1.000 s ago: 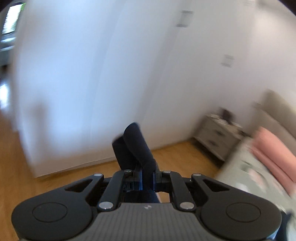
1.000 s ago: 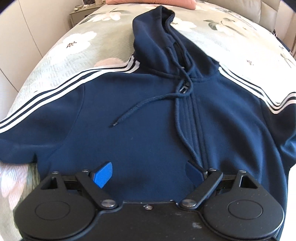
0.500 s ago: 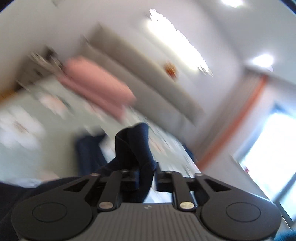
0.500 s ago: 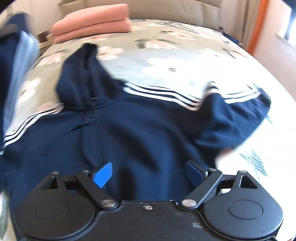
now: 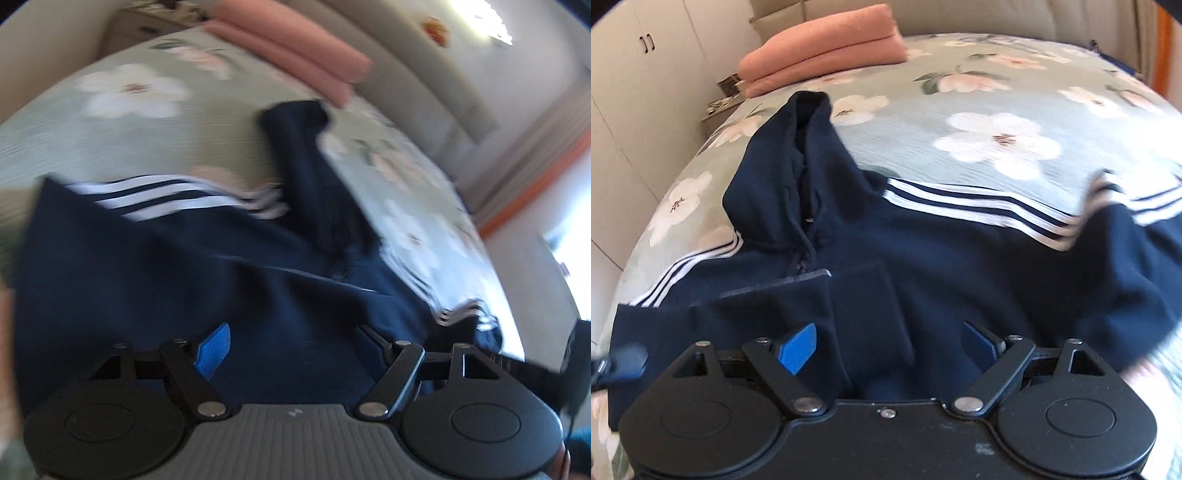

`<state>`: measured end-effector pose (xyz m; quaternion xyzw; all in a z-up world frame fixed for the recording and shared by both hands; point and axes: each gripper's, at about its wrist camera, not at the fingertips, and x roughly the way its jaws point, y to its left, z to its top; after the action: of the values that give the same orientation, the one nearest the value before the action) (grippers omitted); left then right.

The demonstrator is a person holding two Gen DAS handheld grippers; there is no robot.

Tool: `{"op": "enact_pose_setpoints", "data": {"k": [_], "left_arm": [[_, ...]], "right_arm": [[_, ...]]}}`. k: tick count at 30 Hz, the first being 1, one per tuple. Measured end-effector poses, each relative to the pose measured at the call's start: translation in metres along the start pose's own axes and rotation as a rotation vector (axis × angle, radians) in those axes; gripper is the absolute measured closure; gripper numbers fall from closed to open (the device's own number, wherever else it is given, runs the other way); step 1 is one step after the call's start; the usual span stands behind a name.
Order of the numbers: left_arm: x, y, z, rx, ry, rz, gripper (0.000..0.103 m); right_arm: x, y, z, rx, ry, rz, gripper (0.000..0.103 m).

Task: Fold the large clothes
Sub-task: 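Fold the held sleeve across the hoodie body with the left gripper and release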

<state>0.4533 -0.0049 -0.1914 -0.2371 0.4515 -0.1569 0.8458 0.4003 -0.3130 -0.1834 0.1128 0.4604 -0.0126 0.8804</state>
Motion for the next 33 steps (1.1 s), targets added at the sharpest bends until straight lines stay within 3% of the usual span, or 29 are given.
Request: {"op": "enact_pose_setpoints", "data": {"k": [5, 7, 8, 9, 11, 12, 18, 23, 25, 27, 29, 30, 33], "left_arm": [[-0.020, 0.031, -0.001, -0.066, 0.029, 0.043, 0.035], [-0.017, 0.031, 0.000, -0.060, 0.041, 0.036, 0.035], [-0.019, 0.029, 0.000, -0.050, 0.043, 0.035, 0.035], [-0.019, 0.027, 0.000, -0.042, 0.046, 0.031, 0.035], [-0.012, 0.023, 0.002, -0.034, 0.053, 0.019, 0.035], [-0.012, 0.020, 0.001, -0.030, 0.047, 0.017, 0.035], [-0.008, -0.003, 0.013, 0.001, -0.005, -0.021, 0.035], [0.008, -0.028, 0.022, 0.041, -0.016, -0.090, 0.034], [0.021, -0.035, 0.022, 0.067, -0.017, -0.080, 0.031], [0.039, -0.036, 0.019, 0.106, -0.019, 0.009, 0.033], [0.059, -0.028, 0.015, 0.130, -0.014, 0.146, 0.043], [0.064, -0.022, 0.015, 0.123, 0.000, 0.167, 0.053], [0.052, -0.017, 0.018, 0.107, -0.012, 0.134, 0.051]], "right_arm": [[0.046, -0.007, 0.015, 0.027, 0.096, 0.080, 0.002], [0.052, -0.006, 0.009, 0.027, 0.120, 0.058, 0.017], [0.047, -0.002, 0.005, 0.007, 0.090, 0.037, 0.037], [0.039, 0.003, 0.002, -0.021, 0.062, 0.046, 0.069], [0.027, 0.014, -0.002, -0.059, 0.020, 0.054, 0.090], [0.023, 0.020, -0.002, -0.093, 0.001, 0.042, 0.094], [-0.020, 0.025, 0.034, -0.190, -0.176, -0.028, 0.097], [-0.048, -0.008, 0.056, -0.175, -0.320, -0.307, 0.095], [-0.032, -0.033, 0.057, -0.131, -0.240, -0.337, 0.086], [0.005, -0.061, 0.052, -0.044, -0.069, -0.302, 0.053], [0.032, -0.074, 0.039, -0.049, 0.030, -0.301, 0.059], [0.036, -0.074, 0.036, -0.076, 0.036, -0.344, 0.059], [0.005, -0.070, 0.039, -0.093, -0.092, -0.419, 0.045]]}}
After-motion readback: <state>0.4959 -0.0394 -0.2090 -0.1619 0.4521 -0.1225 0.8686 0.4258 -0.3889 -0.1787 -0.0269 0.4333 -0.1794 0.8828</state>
